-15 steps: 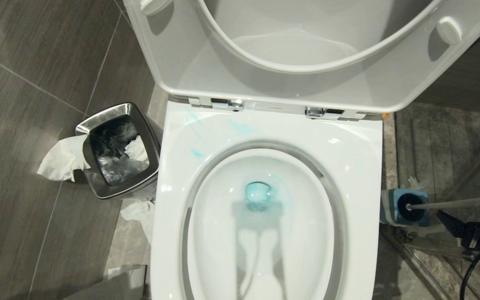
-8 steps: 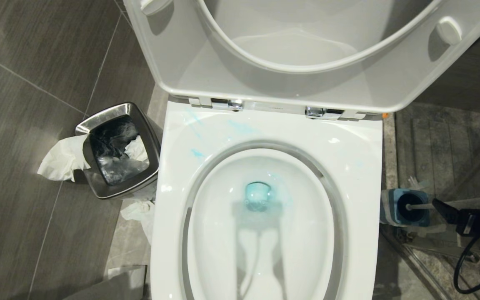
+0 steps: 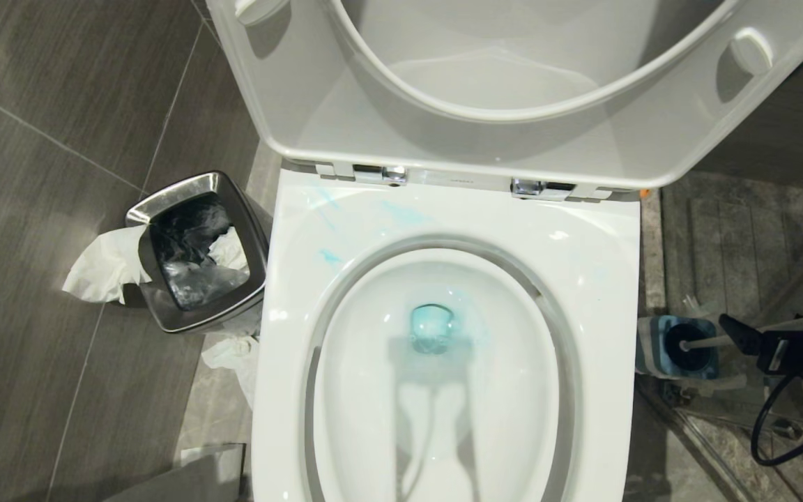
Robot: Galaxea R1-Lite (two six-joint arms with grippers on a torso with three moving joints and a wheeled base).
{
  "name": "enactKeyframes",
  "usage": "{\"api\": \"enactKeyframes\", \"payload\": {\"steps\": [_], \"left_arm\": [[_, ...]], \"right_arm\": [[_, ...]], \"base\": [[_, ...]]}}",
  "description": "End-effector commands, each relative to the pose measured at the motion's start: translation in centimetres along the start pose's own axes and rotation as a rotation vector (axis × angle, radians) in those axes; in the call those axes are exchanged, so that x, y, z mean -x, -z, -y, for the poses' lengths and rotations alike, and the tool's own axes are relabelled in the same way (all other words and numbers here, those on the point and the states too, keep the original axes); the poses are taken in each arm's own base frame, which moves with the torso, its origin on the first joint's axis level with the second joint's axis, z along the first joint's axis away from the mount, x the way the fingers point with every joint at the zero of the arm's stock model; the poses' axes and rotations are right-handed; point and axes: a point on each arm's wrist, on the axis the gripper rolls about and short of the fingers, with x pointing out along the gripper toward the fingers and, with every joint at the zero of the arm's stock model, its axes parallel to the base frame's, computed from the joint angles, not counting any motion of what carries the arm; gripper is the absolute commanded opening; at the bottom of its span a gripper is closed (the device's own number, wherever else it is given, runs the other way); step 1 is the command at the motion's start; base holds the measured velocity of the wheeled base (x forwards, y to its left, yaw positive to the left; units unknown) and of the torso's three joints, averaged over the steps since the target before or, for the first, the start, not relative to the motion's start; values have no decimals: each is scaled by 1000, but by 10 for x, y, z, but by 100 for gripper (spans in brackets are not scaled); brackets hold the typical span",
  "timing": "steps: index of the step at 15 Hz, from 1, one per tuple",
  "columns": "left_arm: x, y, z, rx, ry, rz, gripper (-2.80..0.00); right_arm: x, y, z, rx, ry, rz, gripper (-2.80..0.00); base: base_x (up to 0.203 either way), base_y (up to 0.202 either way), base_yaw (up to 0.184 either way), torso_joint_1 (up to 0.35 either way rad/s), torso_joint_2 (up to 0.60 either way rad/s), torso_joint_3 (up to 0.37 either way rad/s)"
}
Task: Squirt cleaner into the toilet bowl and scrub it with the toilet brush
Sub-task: Scrub the toilet bowl
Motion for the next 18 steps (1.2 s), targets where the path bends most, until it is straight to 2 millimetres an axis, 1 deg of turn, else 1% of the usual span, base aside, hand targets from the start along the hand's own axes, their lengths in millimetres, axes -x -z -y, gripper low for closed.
{"api": "enactKeyframes", "payload": {"steps": [1, 8, 11, 18], "left_arm": [[0, 0, 0, 0, 1, -3, -280], [0, 0, 0, 0, 0, -3, -280], [0, 0, 0, 0, 0, -3, -280], [0, 0, 0, 0, 0, -3, -280]], "right_arm": [[0, -4, -2, 9, -9, 26, 0], [1, -10, -7, 18, -21, 69, 0], [5, -10, -7, 15, -20, 81, 0], [5, -11, -7, 19, -17, 93, 0]], "base": [[0, 0, 0, 0, 0, 0], [0, 0, 0, 0, 0, 0], [0, 0, 0, 0, 0, 0], [0, 0, 0, 0, 0, 0]]}}
